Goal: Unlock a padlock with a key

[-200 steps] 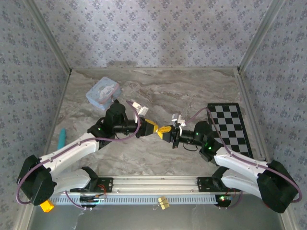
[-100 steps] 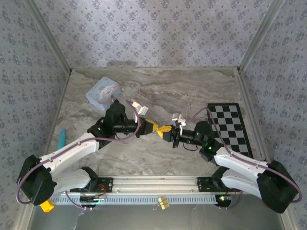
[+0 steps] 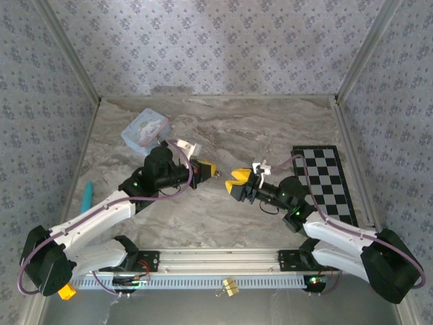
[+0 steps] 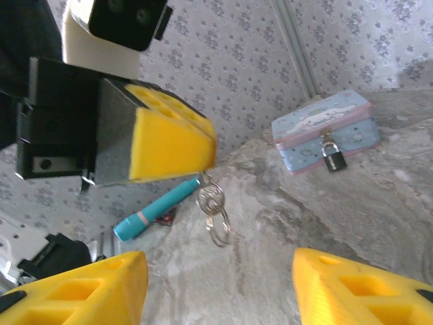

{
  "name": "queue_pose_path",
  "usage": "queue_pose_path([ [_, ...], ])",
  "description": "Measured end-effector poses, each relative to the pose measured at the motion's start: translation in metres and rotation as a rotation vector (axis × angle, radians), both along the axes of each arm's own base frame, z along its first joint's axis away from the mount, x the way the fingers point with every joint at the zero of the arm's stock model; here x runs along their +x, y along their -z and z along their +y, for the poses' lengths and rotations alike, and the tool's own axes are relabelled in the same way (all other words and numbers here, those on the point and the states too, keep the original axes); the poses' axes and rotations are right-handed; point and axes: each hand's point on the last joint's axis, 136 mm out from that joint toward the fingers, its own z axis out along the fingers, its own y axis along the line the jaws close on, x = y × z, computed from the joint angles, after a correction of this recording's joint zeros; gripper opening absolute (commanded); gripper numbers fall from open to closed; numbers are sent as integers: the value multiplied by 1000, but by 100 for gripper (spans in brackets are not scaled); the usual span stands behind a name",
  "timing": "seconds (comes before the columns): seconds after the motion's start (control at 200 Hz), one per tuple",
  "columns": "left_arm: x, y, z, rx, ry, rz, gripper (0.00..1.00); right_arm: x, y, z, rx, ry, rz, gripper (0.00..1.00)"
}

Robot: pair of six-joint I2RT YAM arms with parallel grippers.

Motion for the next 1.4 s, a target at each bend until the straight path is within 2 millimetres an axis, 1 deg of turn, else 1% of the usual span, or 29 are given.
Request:
queue_pose_path([
  [0.1, 0, -1, -1, -9, 3, -5, 0, 1, -3, 5, 43, -27, 43, 58],
  [0.335, -9, -9, -9, -48, 53, -19, 0, 5, 1, 17, 96, -85, 134, 55],
  [0.44, -13, -12, -11, -59, 71, -20, 0, 4, -5, 19, 115, -103, 130, 53],
  [0.6, -14, -10, -14, -63, 83, -10, 0, 1, -17, 22, 136, -132, 100, 46],
  [0.805, -12, -13, -17, -81, 83, -10, 0, -4, -21, 24, 141, -160, 91, 41],
  [0.919, -12, -13, -18, -86, 85, -3, 0, -5, -20, 25, 139, -166, 92, 36],
  [1.019, -13, -14, -18, -94, 93, 1, 0, -4, -20, 24, 140, -164, 97, 26],
  [1.124, -15, -16, -19, -100, 101, 2, 0, -4, -20, 25, 139, -165, 97, 24],
  [1.399, -16, -19, -20, -111, 107, -2, 0, -3, -20, 24, 141, -162, 100, 9],
])
